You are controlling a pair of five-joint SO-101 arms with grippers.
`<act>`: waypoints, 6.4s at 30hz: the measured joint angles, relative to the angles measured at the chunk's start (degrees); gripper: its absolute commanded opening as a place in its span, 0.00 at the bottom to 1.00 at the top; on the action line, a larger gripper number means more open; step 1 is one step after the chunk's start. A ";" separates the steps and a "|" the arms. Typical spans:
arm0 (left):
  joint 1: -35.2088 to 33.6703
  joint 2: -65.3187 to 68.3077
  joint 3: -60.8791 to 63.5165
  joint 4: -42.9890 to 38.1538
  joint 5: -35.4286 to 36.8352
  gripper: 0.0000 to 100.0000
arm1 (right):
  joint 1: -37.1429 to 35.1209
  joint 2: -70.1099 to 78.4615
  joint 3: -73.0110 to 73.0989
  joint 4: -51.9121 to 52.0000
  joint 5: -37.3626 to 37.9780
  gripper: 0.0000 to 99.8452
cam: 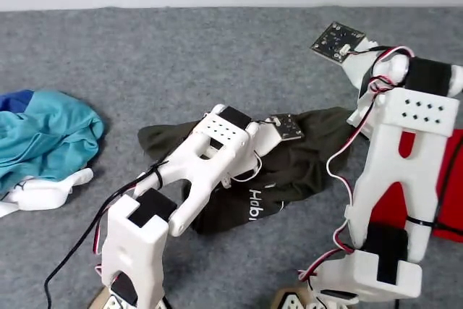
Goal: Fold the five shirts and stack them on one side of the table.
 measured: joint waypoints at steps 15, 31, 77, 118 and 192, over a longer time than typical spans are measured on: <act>-12.04 -28.40 0.09 13.10 0.00 0.01 | 3.96 -6.77 0.00 0.00 -0.18 0.01; -33.23 -61.01 -11.87 14.33 0.00 0.02 | 3.87 -30.24 0.00 -9.76 -6.51 0.01; -39.30 -69.01 -37.36 17.23 -18.29 0.01 | 16.00 -59.52 0.18 -36.40 -5.27 0.01; -35.78 -13.36 -15.38 -42.46 -24.62 0.01 | -3.52 7.03 14.24 -96.00 0.00 0.01; -37.80 -6.86 -10.55 -1.85 -30.95 0.02 | -5.45 28.13 -18.73 -0.18 3.34 0.01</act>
